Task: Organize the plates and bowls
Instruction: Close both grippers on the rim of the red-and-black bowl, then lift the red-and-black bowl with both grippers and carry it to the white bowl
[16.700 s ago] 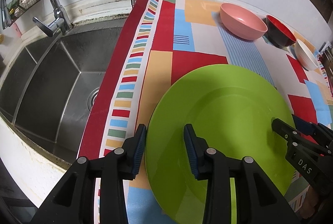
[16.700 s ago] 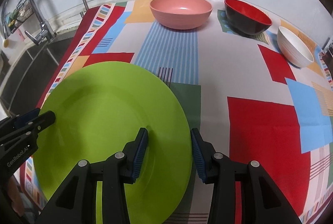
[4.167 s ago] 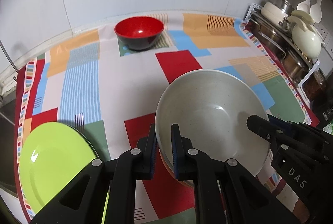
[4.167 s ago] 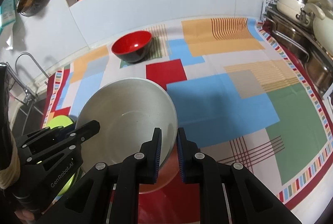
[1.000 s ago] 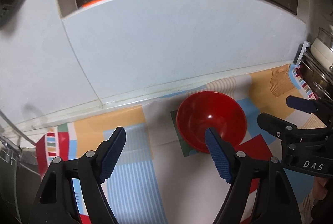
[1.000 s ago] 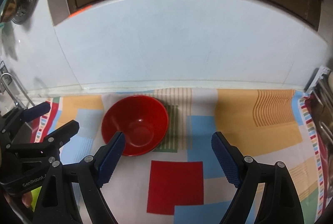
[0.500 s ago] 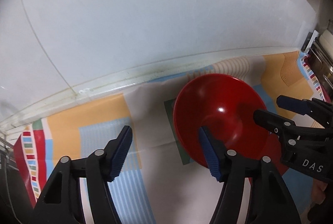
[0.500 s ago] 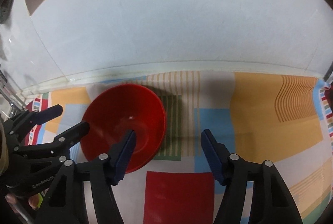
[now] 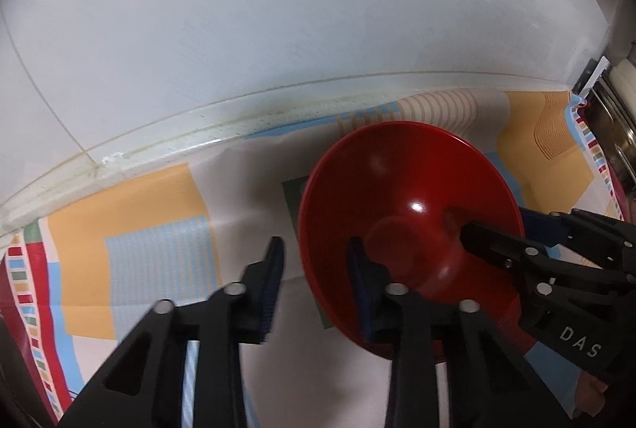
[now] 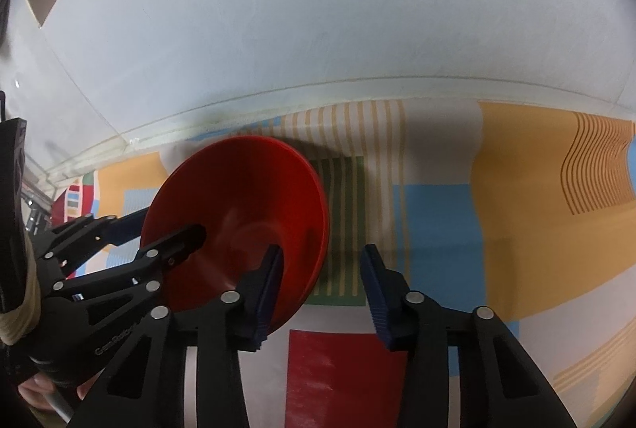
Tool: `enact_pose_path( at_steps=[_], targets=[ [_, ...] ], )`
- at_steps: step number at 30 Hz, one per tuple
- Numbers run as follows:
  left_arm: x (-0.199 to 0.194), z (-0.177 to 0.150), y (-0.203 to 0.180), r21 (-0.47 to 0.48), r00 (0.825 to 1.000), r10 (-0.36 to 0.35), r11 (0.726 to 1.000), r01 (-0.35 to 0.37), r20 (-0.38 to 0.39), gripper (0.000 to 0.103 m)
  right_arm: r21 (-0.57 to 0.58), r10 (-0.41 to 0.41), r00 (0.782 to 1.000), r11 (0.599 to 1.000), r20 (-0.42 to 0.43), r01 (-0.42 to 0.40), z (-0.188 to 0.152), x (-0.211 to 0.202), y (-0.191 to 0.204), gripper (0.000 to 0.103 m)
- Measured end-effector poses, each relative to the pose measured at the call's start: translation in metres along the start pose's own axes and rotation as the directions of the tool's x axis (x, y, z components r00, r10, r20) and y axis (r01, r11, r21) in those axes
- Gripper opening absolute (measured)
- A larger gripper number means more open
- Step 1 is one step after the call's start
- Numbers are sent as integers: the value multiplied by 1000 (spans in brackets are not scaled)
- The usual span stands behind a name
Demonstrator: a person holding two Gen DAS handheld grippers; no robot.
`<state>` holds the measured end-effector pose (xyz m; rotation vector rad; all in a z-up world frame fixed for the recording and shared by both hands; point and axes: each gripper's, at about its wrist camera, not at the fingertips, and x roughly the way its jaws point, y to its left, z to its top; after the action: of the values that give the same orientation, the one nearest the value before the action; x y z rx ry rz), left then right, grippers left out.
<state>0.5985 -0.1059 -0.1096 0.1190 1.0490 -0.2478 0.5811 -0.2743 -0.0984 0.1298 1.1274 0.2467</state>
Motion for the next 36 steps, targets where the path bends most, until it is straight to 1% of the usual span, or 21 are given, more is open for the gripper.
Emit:
enact_pose_path(
  at_steps=[2, 5, 8, 13, 19, 25, 26, 30, 36],
  targets=[
    [2, 0, -1, 3, 1000, -15, 1000, 15, -7, 18, 3, 11, 1000, 1000, -11, -11, 1, 5, 3, 34],
    [3, 1, 0, -3, 1000, -16, 1000, 16, -5, 17, 4, 25, 1000, 1000, -15, -25, 1, 6, 5, 27],
    [3, 2, 2, -14, 1000, -19, 1000, 19, -7, 16, -6, 16, 1000, 1000, -17, -16, 2, 7, 8, 21],
    [1, 2, -1, -22, 1000, -18, 1000, 18, -8, 16, -9, 1, 1000, 1000, -17, -1, 1, 8, 12, 19],
    [-8, 3, -4, -23, 1000, -25, 999, 25, 13, 16, -4, 2, 1000, 1000, -18, -2, -2, 1, 13, 19],
    [-39, -3, -7, -23, 997, -37, 999, 39, 62, 16, -12, -2, 1000, 1000, 16, 2, -5, -27, 17, 19],
    [-49, -4, -15, -23, 997, -40, 999, 41, 68, 16, -15, -4, 1000, 1000, 21, 4, -6, -29, 20, 19],
    [-71, -11, -22, -18, 994, -47, 999, 49, 97, 16, -23, -14, 998, 1000, 54, 15, -12, -53, 26, 19],
    [-111, -33, -28, -12, 989, -64, 998, 66, 137, 16, -32, -25, 995, 999, 98, 28, -27, -85, 33, 19]
  ],
)
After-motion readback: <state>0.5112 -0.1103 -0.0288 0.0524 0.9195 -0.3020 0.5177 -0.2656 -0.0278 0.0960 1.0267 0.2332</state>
